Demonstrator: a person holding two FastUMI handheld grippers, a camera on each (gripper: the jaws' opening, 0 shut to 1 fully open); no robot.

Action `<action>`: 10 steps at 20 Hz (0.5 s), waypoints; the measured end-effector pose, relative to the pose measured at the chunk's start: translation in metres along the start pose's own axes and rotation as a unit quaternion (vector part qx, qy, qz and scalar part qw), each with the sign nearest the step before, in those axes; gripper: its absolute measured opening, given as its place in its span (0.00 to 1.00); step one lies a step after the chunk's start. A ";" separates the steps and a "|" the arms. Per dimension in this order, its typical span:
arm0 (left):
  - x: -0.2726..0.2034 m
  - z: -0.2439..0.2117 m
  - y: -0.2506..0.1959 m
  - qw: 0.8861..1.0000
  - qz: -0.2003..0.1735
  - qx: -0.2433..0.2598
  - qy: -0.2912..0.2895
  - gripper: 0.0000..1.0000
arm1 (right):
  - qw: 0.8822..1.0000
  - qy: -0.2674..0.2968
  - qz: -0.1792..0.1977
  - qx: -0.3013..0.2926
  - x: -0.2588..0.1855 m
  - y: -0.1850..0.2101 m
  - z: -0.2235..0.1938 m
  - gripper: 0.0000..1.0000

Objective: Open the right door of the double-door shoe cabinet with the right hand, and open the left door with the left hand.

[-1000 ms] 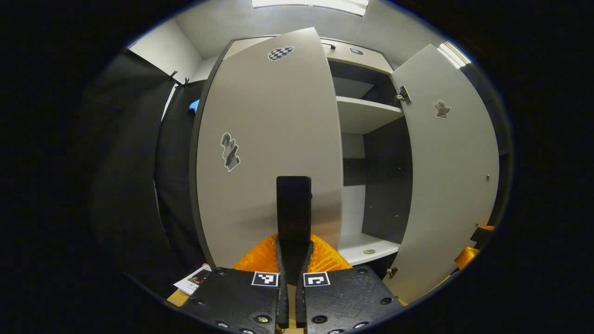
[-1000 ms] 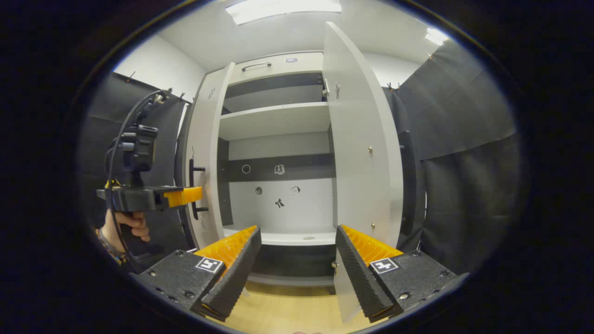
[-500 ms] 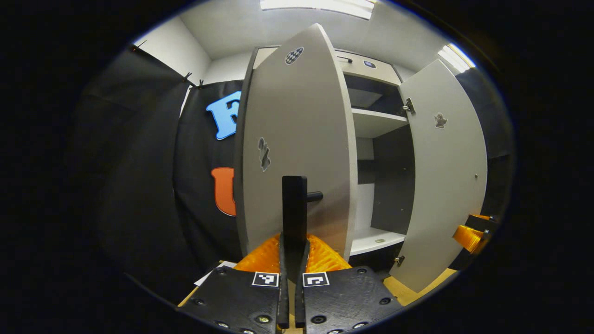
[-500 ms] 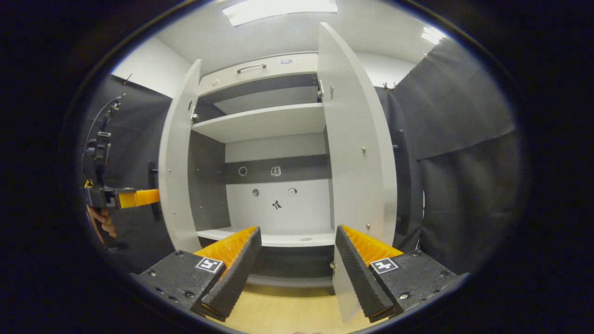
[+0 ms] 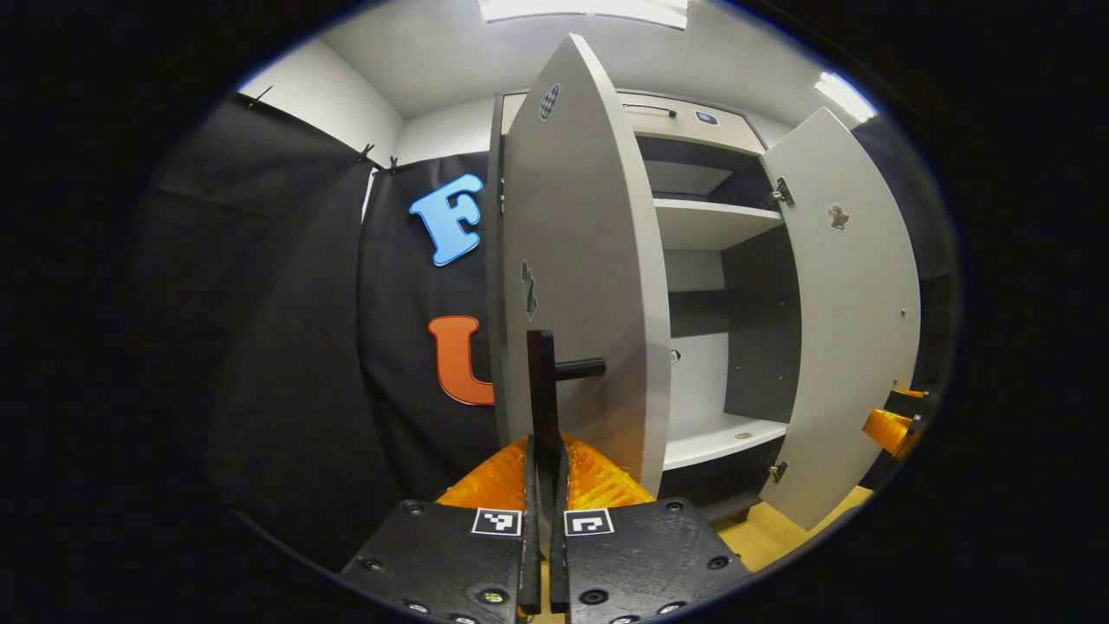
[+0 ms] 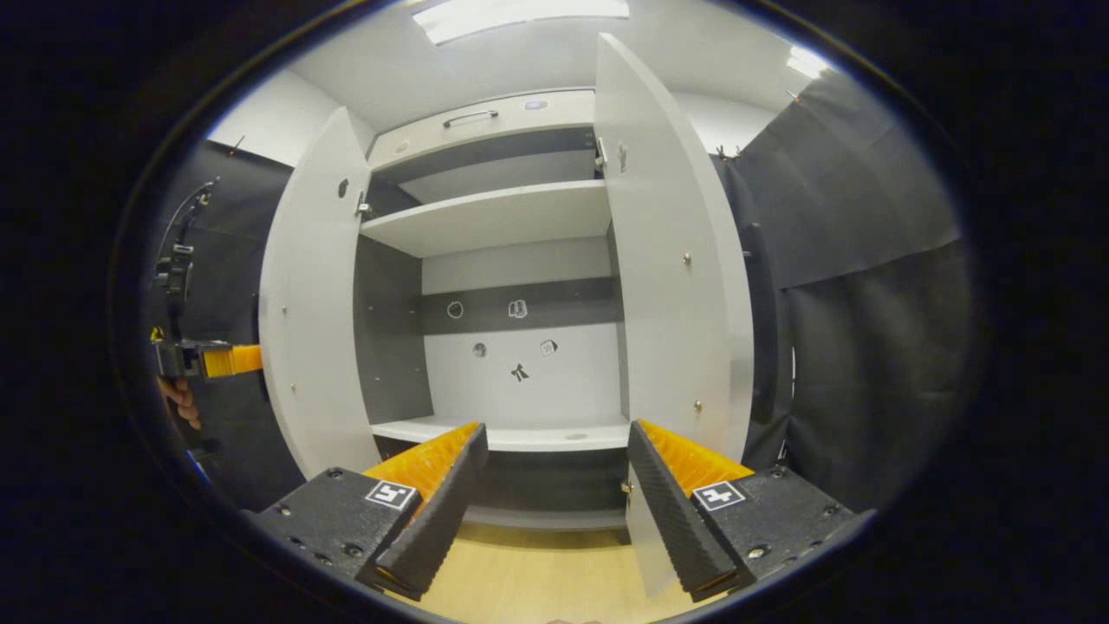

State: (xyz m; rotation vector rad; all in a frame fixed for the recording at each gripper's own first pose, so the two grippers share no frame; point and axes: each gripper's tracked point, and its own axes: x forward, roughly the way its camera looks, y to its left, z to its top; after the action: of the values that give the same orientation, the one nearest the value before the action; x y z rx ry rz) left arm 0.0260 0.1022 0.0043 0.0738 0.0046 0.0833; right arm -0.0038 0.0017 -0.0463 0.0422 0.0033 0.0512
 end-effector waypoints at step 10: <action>0.004 -0.003 0.068 1.000 -0.016 -0.016 -0.008 0.00 | 1.000 0.001 0.000 -0.005 0.012 0.014 0.000 1.00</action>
State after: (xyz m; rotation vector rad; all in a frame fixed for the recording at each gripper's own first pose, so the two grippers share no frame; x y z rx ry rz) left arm 0.0241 0.1702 0.0060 0.0421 -0.0116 0.0506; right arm 0.0072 0.0162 -0.0454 0.0319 0.0058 0.0513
